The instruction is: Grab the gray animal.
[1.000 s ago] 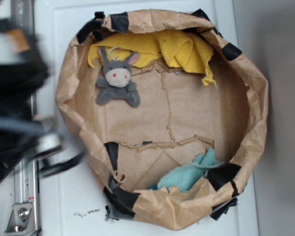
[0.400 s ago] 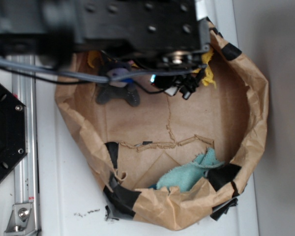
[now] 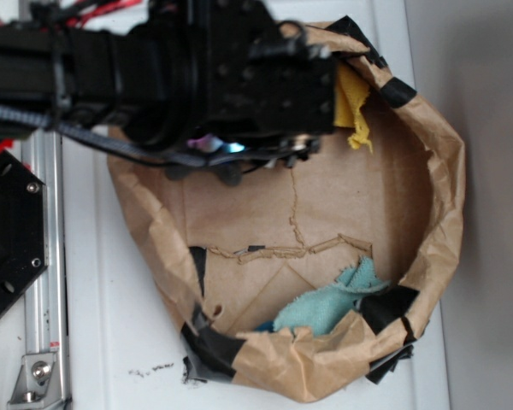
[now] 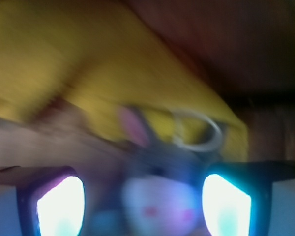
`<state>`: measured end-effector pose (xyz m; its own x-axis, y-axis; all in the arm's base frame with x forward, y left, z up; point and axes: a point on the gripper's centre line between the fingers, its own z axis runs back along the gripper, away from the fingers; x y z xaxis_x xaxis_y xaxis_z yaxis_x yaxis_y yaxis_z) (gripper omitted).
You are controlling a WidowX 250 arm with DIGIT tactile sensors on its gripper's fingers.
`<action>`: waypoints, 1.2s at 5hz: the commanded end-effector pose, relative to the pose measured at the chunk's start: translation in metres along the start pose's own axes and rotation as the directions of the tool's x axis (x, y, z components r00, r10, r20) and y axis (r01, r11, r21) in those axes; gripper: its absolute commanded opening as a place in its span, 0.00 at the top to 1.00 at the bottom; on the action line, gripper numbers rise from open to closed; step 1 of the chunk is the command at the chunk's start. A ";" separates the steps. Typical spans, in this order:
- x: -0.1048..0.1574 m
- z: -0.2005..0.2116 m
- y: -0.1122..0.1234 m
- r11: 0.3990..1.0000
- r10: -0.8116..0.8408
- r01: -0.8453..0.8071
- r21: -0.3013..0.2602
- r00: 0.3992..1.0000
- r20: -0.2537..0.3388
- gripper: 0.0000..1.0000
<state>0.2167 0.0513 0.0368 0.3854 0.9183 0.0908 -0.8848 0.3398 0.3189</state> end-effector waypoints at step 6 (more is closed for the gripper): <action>-0.006 0.130 -0.018 0.503 -0.727 0.799 -0.329 0.597 0.339 1.00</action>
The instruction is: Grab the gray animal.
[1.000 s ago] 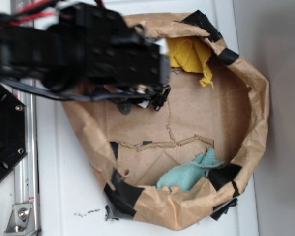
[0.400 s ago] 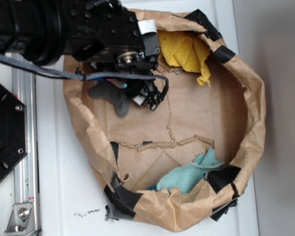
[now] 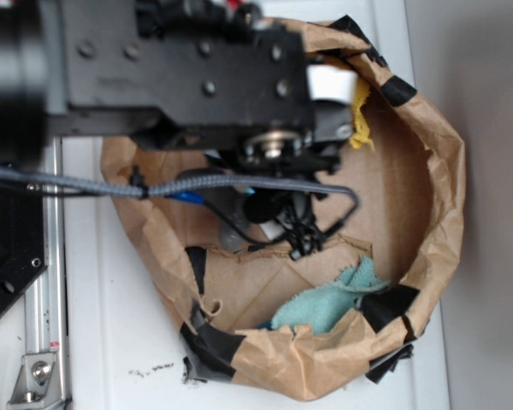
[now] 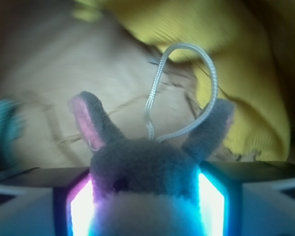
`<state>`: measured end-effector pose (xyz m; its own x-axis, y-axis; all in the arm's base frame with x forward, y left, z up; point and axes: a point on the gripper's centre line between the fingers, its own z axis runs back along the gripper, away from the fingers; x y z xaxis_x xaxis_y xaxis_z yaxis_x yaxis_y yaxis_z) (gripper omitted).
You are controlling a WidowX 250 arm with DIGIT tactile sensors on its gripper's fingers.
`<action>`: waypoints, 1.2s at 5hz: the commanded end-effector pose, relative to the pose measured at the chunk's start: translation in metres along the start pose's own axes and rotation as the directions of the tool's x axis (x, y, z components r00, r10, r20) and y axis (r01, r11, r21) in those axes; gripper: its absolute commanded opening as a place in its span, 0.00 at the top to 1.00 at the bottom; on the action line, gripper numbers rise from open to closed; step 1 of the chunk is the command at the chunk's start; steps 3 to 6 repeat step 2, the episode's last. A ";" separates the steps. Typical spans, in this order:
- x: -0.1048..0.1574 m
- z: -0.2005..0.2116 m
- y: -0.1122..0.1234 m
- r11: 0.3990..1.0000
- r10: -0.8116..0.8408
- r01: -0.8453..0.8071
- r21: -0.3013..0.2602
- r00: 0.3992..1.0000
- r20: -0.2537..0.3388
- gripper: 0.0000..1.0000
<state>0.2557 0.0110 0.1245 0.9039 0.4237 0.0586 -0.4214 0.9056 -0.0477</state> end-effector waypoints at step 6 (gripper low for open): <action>0.017 0.036 0.003 0.955 -0.293 0.298 -0.006 0.943 0.157 1.00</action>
